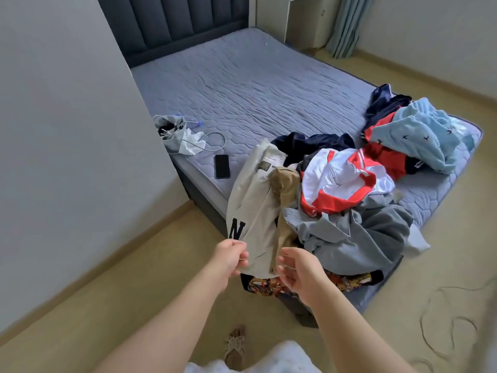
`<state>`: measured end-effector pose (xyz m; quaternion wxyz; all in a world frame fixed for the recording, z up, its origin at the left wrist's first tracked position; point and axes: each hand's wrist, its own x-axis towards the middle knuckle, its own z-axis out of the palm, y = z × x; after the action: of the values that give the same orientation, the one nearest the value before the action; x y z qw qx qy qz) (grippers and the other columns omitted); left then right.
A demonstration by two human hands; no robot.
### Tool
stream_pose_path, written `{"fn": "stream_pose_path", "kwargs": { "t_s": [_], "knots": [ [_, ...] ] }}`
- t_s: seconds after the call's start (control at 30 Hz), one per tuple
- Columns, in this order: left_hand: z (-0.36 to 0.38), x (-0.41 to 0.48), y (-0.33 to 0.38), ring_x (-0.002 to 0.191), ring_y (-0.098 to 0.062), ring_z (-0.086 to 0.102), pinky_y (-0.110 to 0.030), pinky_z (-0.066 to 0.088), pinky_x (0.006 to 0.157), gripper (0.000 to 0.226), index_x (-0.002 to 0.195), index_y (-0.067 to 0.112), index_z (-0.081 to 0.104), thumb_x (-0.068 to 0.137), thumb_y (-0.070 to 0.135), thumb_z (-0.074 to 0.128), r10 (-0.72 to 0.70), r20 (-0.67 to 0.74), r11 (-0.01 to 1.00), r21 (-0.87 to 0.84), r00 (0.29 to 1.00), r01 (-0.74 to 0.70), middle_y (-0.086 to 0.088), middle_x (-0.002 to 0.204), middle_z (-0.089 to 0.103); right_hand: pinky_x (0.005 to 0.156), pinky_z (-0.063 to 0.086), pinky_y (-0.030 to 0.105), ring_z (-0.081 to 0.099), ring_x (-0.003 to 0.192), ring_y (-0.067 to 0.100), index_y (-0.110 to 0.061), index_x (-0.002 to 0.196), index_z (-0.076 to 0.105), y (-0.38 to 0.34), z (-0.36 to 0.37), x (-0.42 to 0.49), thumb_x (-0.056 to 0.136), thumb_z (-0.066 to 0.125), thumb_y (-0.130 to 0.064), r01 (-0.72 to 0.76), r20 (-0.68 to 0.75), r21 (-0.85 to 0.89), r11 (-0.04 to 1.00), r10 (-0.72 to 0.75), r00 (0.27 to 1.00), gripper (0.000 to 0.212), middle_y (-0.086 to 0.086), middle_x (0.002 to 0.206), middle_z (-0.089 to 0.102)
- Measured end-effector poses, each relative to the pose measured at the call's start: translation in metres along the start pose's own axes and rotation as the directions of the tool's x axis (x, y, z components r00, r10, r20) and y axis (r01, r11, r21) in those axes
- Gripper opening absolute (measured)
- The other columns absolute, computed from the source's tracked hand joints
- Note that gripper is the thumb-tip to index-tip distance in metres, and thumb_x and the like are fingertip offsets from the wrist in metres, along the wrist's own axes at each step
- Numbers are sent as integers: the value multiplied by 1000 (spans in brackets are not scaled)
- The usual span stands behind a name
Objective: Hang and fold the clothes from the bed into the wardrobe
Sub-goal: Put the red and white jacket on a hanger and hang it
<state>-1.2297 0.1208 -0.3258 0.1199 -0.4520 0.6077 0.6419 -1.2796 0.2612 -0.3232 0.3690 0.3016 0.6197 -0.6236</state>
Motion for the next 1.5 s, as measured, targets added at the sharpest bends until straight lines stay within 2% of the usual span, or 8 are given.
{"fn": "stream_pose_path", "kwargs": {
  "t_s": [0.2,0.63,0.8,0.97,1.1,1.27,1.37,1.5],
  "knots": [
    [32,33,33,63,-10,52,-21,38,55,14,87,17,55,95,15,44,-33,34,999,42,999,32,0,79,56,53,34,24,44,53,15,-8,88,57,-29,-25,37,92,51,-8,-76,-46,102,992,81,996,6,5,68,56],
    [138,109,76,64,-9,53,-20,38,56,13,88,19,55,96,18,45,-142,-29,986,86,989,144,1,78,57,50,30,22,39,51,13,-10,81,54,-133,-105,157,92,49,-6,-77,-112,-101,992,66,992,13,4,66,48],
    [148,137,78,68,-9,56,-21,41,59,12,88,22,56,95,20,47,-182,-41,975,118,982,186,1,81,60,50,25,22,35,52,15,10,110,49,-145,-100,204,89,37,1,-45,-126,-215,976,18,992,26,5,67,43],
    [141,158,76,66,-9,56,-20,42,58,12,89,20,57,94,18,47,-222,-71,963,140,972,230,1,80,60,32,31,14,38,44,15,-30,143,26,-152,-92,242,85,37,-1,29,-109,-303,953,-65,992,65,8,74,48],
    [134,168,72,64,-10,55,-20,42,57,12,89,19,57,94,17,46,-246,-94,959,120,965,256,1,78,58,43,43,24,47,54,22,-41,146,10,-152,-97,271,85,37,-2,-52,-152,-330,943,2,988,77,4,83,44],
    [125,168,58,68,-10,55,-21,42,60,11,91,19,57,95,18,46,-282,-101,955,67,954,289,1,80,59,45,36,26,41,51,18,-10,111,52,-146,-107,281,86,48,-4,-65,-143,-597,800,-26,989,26,8,70,48],
    [120,162,51,67,-10,55,-21,41,59,11,94,18,57,95,17,46,-297,-89,952,45,951,301,2,80,59,62,39,32,48,65,24,-13,79,49,-139,-110,276,85,55,-11,8,-133,-746,666,-160,978,9,8,71,50],
    [106,149,47,70,-10,55,-21,42,61,12,96,18,57,95,18,46,-288,-95,957,-13,953,288,2,82,59,89,40,38,48,106,35,-17,102,63,-141,-89,254,84,59,-27,109,-110,-879,464,-419,901,21,13,111,50]
  ]
}}
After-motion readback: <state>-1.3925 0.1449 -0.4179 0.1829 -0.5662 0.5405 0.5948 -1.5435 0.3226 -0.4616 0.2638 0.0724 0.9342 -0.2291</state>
